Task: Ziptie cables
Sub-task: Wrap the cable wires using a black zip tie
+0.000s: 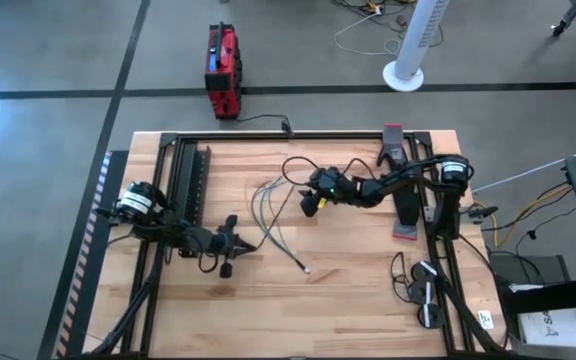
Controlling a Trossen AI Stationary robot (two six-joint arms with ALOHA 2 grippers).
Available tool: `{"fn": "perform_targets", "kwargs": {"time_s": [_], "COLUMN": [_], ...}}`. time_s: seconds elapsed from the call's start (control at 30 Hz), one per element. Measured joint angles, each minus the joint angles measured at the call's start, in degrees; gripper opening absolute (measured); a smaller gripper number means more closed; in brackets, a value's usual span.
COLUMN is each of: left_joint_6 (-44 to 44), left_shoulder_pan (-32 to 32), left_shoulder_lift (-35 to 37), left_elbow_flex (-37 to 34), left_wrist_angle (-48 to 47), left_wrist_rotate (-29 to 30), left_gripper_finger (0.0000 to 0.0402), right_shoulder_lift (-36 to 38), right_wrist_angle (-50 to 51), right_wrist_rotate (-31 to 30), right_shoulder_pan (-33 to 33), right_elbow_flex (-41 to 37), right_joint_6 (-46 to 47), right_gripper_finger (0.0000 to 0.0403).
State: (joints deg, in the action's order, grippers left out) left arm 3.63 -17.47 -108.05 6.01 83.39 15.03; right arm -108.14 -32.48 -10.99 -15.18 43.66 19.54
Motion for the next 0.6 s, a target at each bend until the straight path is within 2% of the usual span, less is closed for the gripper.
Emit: {"fn": "perform_targets", "kwargs": {"time_s": [0.17, 0.3, 0.6], "left_joint_6": [-0.2, -0.6, -0.5], "left_shoulder_pan": [0.0, 0.0, 0.0], "left_shoulder_lift": [0.1, 0.0, 0.0], "left_elbow_flex": [0.0, -0.4, -0.5], "left_wrist_angle": [-1.4, -1.8, -2.0], "left_wrist_rotate": [0.0, 0.1, 0.6], "left_gripper_finger": [0.0000, 0.0000, 0.0000], "right_shoulder_lift": [-5.3, -8.8, -10.2], "right_wrist_angle": [-6.9, -7.8, -7.5], "right_wrist_rotate": [-0.1, -0.5, 0.5], "right_shoulder_pan": [-0.1, 0.0, 0.1], "right_elbow_flex": [1.1, 3.3, 5.2], "right_joint_6": [2.3, 4.3, 6.9], "right_gripper_finger": [0.0166, 0.0159, 0.0159]}}
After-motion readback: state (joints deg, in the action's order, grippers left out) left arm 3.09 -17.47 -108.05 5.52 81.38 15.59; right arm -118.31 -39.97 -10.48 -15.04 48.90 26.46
